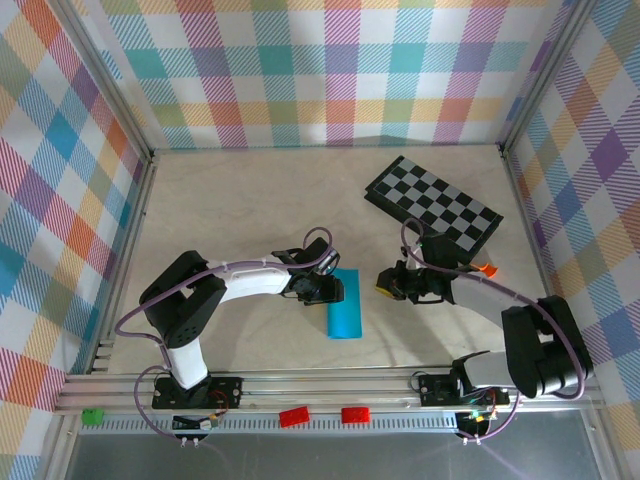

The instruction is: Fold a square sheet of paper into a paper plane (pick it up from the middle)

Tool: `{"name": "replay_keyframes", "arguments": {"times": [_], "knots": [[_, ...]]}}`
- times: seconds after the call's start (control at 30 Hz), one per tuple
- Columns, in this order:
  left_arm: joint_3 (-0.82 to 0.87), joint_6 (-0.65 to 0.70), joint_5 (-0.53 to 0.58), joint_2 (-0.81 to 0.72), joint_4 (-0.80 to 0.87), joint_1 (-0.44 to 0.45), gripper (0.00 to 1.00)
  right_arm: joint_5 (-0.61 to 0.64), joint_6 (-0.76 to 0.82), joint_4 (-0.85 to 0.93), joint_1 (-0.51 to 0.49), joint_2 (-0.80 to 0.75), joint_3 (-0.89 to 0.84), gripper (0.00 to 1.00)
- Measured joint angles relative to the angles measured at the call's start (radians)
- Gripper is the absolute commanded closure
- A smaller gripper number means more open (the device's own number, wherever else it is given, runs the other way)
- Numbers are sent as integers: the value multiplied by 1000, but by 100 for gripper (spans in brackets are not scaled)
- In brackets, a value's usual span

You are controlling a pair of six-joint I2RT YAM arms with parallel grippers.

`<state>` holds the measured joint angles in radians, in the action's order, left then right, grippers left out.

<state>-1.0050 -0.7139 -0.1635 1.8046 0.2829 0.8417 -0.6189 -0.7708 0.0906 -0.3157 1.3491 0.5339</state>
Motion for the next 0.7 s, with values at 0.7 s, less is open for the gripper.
{"name": "replay_keyframes", "arguments": {"times": [0.7], "knots": [[-3,0,0,3,4,0,53,121,23,55,-241,224,154,100]]}}
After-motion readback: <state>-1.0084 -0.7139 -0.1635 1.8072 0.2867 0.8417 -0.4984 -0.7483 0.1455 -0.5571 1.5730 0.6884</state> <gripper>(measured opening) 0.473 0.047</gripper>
